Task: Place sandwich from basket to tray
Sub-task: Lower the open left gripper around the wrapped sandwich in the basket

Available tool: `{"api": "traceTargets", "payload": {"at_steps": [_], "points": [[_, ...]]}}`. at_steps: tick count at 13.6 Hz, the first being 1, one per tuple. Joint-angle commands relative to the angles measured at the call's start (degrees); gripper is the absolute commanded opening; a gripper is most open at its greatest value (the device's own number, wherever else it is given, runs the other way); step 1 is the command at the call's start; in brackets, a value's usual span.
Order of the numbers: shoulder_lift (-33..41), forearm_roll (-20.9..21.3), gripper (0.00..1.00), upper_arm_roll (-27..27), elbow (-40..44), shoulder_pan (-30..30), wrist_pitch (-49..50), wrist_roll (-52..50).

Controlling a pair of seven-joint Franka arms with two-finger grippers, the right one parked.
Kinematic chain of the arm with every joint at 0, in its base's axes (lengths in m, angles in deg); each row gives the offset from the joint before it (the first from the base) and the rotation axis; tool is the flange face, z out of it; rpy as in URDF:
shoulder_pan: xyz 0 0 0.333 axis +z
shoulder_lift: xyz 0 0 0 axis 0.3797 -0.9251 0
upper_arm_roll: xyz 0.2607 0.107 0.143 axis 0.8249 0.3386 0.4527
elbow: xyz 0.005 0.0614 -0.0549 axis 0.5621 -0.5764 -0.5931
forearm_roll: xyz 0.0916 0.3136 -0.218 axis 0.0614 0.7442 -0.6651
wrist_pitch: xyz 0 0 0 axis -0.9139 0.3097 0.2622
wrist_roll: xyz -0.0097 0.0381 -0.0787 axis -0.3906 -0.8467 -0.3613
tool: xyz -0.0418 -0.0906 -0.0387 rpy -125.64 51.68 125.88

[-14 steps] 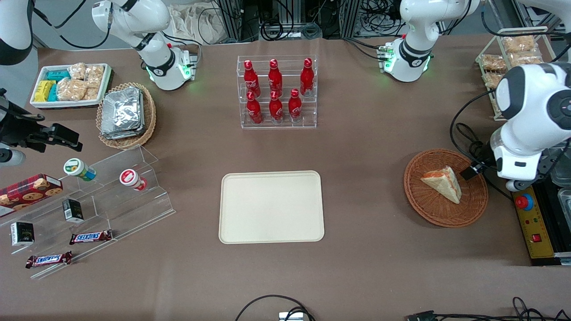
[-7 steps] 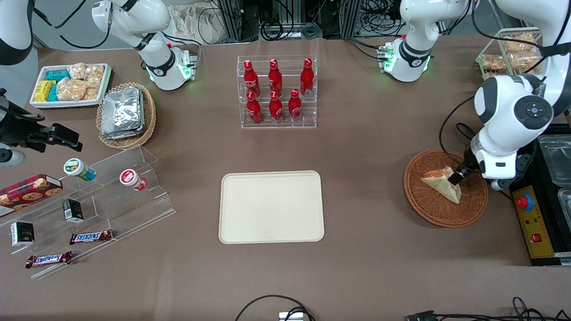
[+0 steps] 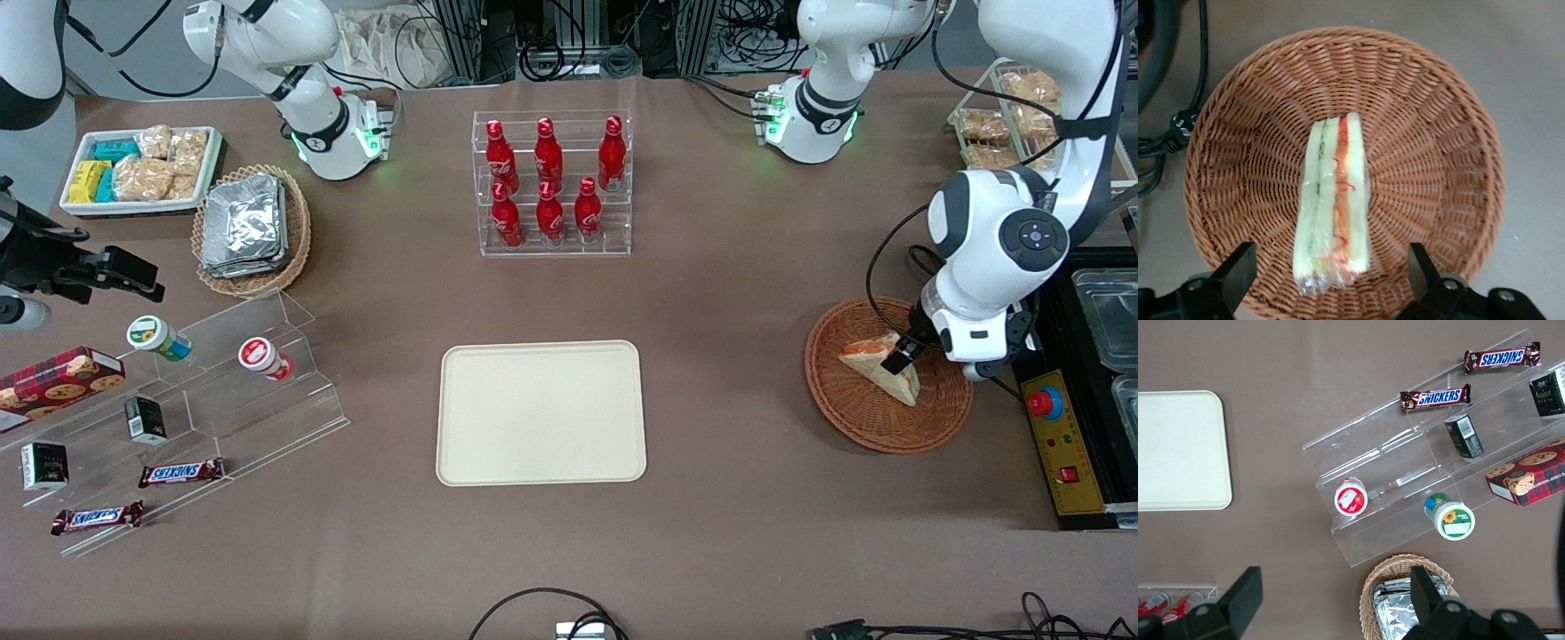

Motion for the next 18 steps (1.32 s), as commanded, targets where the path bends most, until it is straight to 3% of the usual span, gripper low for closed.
{"api": "traceTargets", "payload": {"at_steps": [1, 12, 15, 18], "points": [[-0.27, 0.83, 1.00, -0.14, -2.08, 1.44, -3.39, -0.99], [-5.37, 0.91, 1.00, 0.03, -5.16, 1.44, -13.33, -4.33], [-5.46, 1.09, 0.78, 0.03, -5.07, 1.44, -13.33, -4.33], [-5.90, 1.09, 0.45, 0.12, -5.07, 1.52, -13.59, -4.33]]}}
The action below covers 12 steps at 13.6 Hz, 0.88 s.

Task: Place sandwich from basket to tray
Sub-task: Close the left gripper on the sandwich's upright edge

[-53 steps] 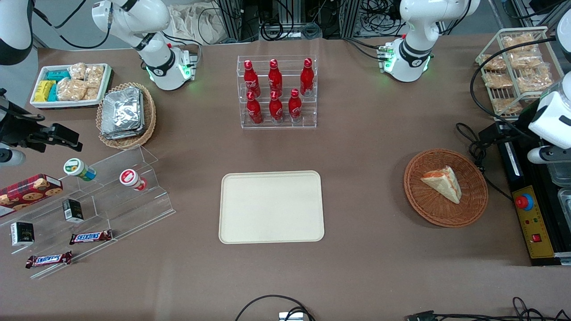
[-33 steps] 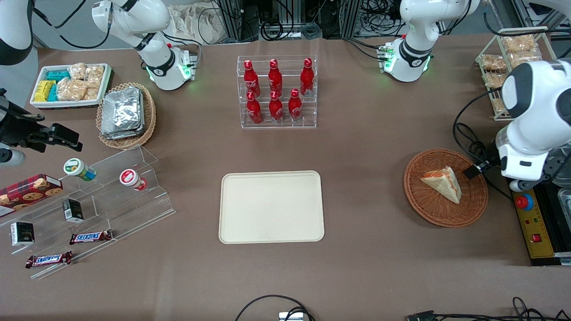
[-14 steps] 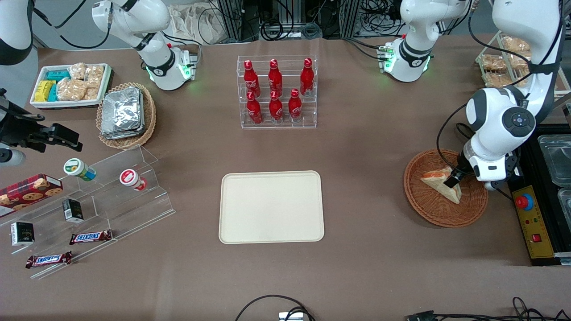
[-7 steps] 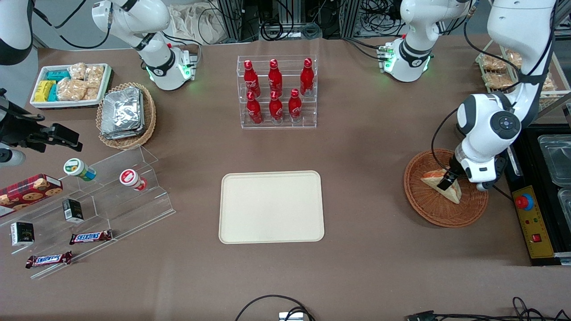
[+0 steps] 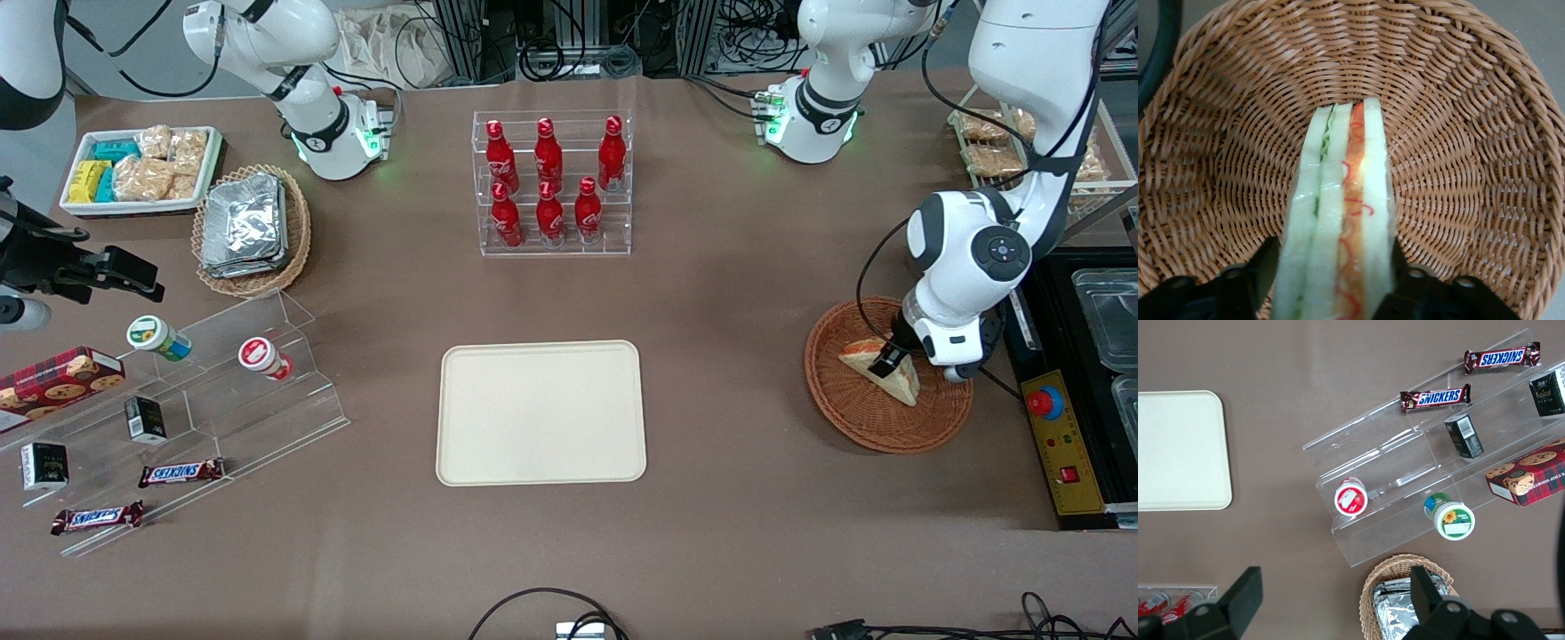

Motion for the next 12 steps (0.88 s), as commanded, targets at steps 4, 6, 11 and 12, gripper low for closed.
{"api": "traceTargets", "payload": {"at_steps": [4, 6, 11, 12], "points": [[0.26, 1.09, 0.11, 0.13, -0.53, 0.12, -1.41, -1.00], [2.36, 1.18, 0.07, 0.13, -0.18, -0.06, -0.10, -0.12], [5.72, 1.62, 0.06, -2.58, 4.38, -1.11, 7.62, 3.20], [5.80, 1.62, 0.06, -2.68, 5.96, -1.29, 10.34, 5.31]]}}
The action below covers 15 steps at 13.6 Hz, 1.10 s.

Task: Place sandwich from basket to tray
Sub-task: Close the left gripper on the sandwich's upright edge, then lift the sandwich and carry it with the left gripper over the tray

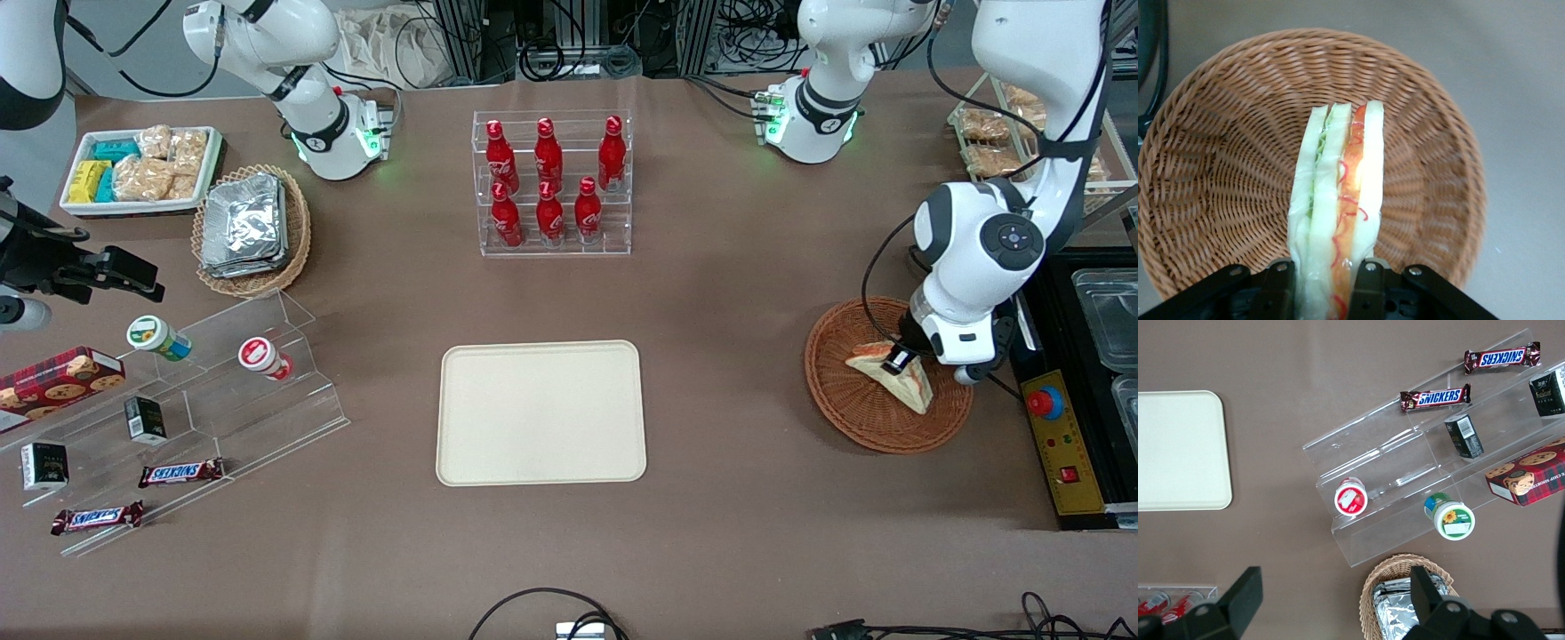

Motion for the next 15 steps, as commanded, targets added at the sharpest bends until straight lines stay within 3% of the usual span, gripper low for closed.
{"api": "traceTargets", "payload": {"at_steps": [1, 10, 15], "points": [[1.26, 0.63, 0.06, -1.03, 4.40, -0.69, 7.43, 4.97], [-0.14, 0.37, 0.07, -7.88, 21.02, -0.87, 24.93, 25.09], [-2.25, 0.54, 0.07, -12.01, 27.00, -2.09, 27.31, 26.26]]}}
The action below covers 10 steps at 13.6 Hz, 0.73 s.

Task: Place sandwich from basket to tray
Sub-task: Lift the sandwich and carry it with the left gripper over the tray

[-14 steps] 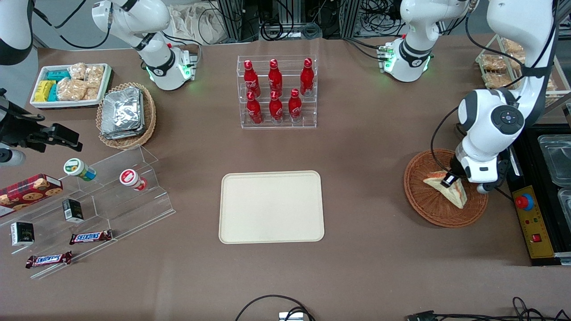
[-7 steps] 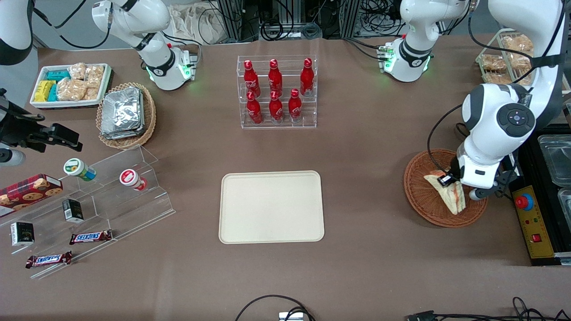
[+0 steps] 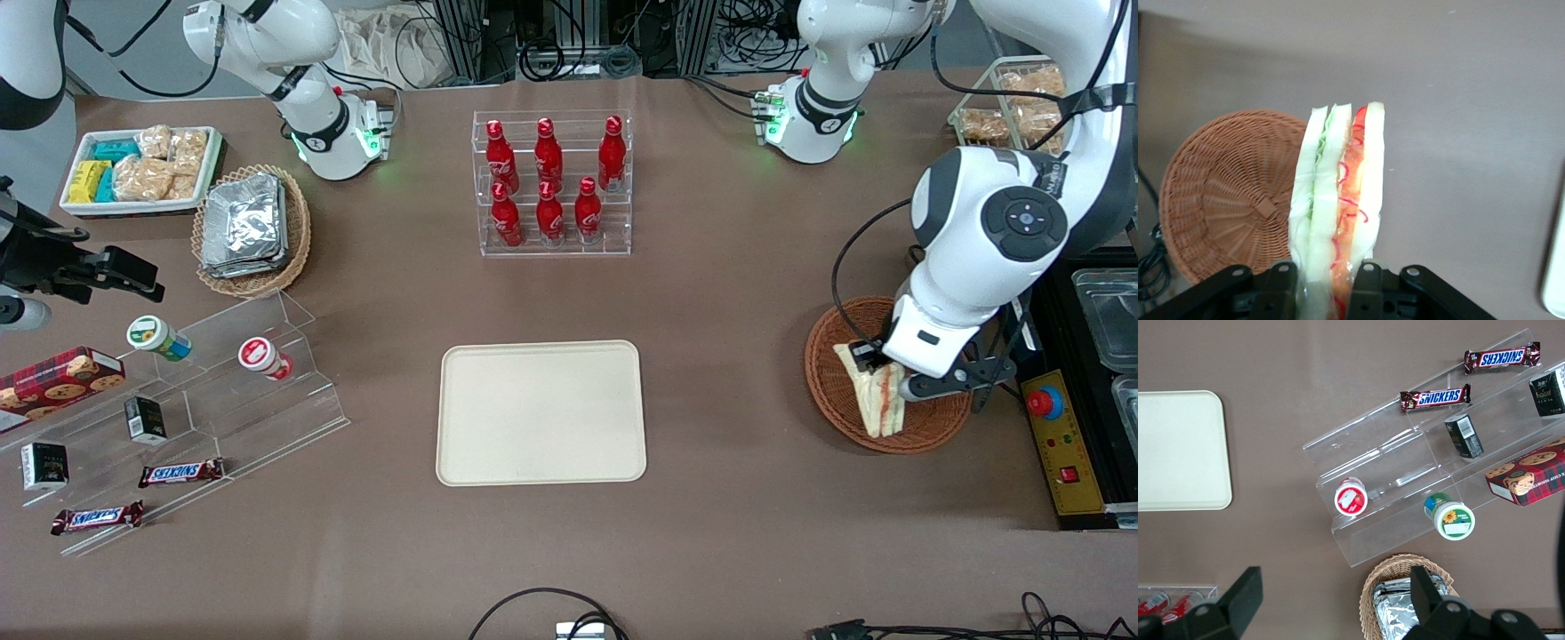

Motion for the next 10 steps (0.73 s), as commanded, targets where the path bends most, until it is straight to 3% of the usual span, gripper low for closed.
{"api": "traceTargets", "payload": {"at_steps": [1, 7, 10], "points": [[-2.54, 0.63, 0.07, -1.78, 5.80, -1.75, 4.01, 0.59], [-9.30, 1.24, 0.07, -1.79, 19.95, -8.87, 13.42, -3.27], [-12.29, 4.22, 0.07, -1.79, 23.56, -12.47, 14.48, -6.26]]}}
